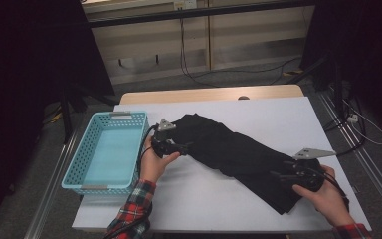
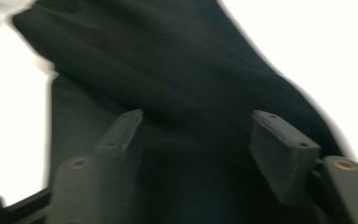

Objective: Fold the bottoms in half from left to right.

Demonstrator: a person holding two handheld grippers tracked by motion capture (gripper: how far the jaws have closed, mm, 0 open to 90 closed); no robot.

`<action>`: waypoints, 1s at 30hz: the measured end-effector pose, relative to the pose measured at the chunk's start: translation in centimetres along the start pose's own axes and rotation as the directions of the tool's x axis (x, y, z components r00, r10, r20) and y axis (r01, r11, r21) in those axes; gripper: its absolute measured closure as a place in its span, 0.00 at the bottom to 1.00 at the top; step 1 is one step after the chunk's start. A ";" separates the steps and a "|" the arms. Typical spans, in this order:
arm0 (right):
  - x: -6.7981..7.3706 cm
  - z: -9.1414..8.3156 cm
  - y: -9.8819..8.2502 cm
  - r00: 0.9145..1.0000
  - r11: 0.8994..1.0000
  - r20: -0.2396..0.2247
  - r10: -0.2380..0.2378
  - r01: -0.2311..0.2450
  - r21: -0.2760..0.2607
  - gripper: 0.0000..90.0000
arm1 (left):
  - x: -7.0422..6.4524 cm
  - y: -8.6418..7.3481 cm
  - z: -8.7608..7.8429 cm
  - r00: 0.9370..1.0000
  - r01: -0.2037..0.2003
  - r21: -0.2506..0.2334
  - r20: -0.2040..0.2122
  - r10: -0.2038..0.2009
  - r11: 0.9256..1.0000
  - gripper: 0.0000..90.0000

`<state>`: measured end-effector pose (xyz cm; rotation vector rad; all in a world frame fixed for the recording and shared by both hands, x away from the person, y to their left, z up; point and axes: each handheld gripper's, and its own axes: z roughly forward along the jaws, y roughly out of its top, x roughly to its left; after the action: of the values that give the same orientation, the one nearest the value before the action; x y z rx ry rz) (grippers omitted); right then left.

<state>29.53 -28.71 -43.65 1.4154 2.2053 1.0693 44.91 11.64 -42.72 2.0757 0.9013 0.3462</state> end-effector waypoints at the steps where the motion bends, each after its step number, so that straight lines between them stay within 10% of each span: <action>1: 0.7 0.3 0.2 1.000 1.000 -0.011 -0.011 0.011 0.003 0.36 | 0.0 0.0 0.0 1.000 0.005 -0.002 0.003 -0.005 1.000 0.15; 16: 4.0 1.6 0.4 0.993 0.996 -0.084 -0.088 0.088 -0.004 0.38 | -0.1 0.0 0.0 1.000 -0.001 0.001 0.000 0.001 1.000 0.15; 30: 6.3 2.3 0.2 0.972 0.986 -0.173 -0.160 0.167 0.024 0.72 | -0.1 0.0 0.1 1.000 -0.003 0.003 0.004 0.003 1.000 0.15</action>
<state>28.12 -22.17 -44.22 1.1705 2.4262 1.1330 44.92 11.53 -42.79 2.0795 0.8966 0.3421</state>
